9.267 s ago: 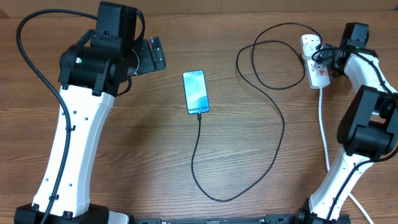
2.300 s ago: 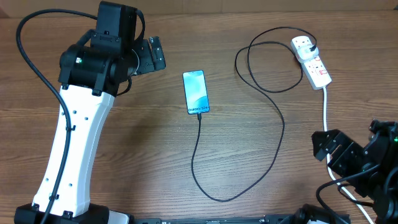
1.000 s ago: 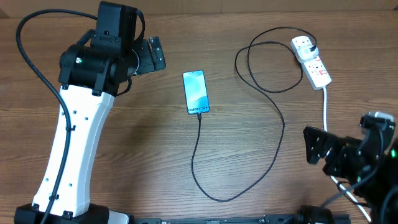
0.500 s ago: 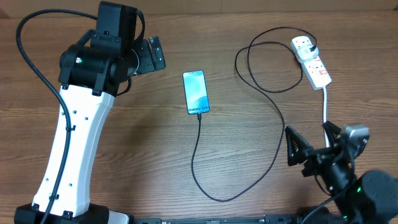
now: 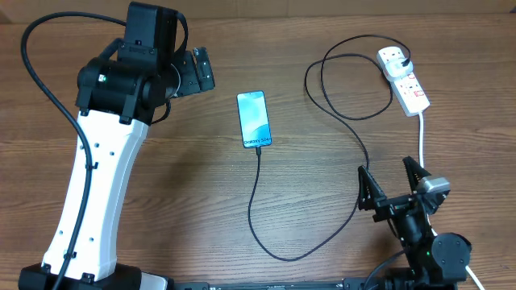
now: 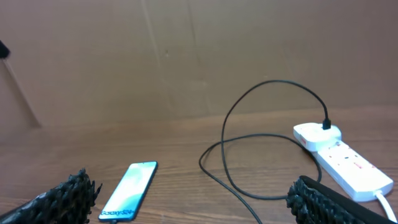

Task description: Plug charger to phone and switch on socket

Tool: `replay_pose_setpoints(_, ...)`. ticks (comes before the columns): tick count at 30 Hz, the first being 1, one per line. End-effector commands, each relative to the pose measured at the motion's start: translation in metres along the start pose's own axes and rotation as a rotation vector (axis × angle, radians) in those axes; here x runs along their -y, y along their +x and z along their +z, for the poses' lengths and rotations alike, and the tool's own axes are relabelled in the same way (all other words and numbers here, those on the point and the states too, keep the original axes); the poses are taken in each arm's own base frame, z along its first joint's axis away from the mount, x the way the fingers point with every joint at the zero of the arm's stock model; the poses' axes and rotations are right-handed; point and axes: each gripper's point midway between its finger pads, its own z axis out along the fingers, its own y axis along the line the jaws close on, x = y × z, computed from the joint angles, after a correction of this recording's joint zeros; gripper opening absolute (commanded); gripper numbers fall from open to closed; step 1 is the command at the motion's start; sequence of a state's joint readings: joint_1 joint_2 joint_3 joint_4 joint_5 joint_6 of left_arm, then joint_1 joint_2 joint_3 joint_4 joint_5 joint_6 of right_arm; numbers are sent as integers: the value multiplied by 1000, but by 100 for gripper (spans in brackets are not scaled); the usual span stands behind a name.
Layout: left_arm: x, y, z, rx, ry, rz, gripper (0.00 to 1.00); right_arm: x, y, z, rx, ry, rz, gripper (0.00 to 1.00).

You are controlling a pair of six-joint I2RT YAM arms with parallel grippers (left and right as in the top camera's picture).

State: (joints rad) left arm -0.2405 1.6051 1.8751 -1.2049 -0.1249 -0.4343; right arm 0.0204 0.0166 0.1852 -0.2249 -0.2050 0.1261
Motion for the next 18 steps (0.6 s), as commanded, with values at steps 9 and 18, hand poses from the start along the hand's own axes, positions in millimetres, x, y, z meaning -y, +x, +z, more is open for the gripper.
replay_pose_setpoints(9, -4, -1, 2, 2, -16, 8, 100, 6, -3, 7, 120, 13, -168, 100)
replay_pose_setpoints(18, -4, -1, 2, 2, -17, 8, 100, 14, 7, 11, 139, 43, -183, 100)
